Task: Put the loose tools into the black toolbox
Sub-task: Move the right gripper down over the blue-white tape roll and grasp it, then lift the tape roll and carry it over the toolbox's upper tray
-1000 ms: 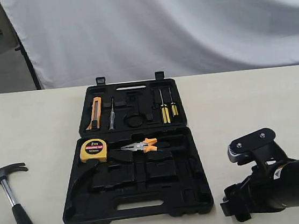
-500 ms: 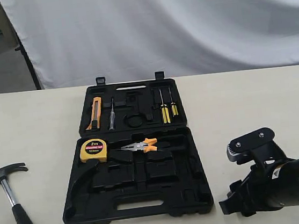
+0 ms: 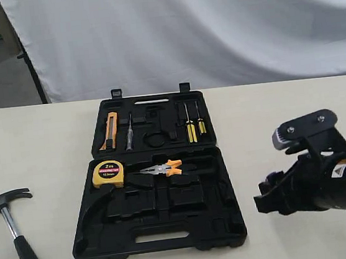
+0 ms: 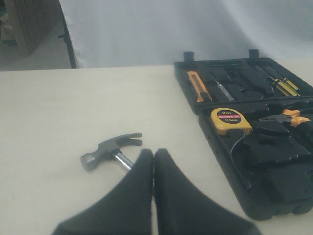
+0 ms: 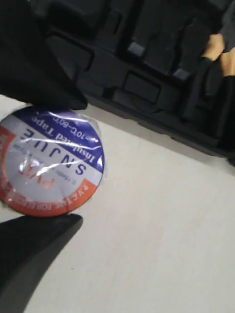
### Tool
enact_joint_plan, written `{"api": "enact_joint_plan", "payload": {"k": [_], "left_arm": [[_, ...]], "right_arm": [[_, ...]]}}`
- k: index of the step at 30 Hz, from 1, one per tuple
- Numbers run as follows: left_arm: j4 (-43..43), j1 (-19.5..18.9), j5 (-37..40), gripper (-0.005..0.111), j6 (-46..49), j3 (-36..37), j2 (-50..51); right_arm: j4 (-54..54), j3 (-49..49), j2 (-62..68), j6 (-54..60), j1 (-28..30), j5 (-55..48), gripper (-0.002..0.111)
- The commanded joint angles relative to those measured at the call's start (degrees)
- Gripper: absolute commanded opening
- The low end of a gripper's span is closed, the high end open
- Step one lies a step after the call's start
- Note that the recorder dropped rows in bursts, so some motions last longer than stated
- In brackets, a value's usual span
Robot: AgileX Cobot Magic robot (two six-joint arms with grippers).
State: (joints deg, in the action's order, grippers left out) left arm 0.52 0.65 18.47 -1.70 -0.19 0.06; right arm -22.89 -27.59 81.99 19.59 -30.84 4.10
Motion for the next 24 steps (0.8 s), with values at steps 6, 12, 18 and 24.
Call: {"api": "enact_joint_plan", "payload": {"k": [6, 12, 18, 24], "left_arm": [[-0.2, 0.4, -0.2, 0.0, -0.1, 0.2, -0.1], [-0.2, 0.4, -0.2, 0.0, -0.1, 0.2, -0.1], [-0.2, 0.4, -0.2, 0.0, -0.1, 0.2, -0.1], [-0.2, 0.4, -0.2, 0.0, -0.1, 0.2, -0.1]], "right_arm": [[-0.2, -12.7, 1.2, -2.9, -3.1, -5.9, 0.0], [0.1, -26.9, 13.5, -2.5, -8.9, -8.8, 0.0], [0.3, -41.9, 27.1, -0.7, -9.9, -16.4, 0.0], [4.1, -57.0, 39.8, -0.6, -9.9, -21.7, 0.0]]}}
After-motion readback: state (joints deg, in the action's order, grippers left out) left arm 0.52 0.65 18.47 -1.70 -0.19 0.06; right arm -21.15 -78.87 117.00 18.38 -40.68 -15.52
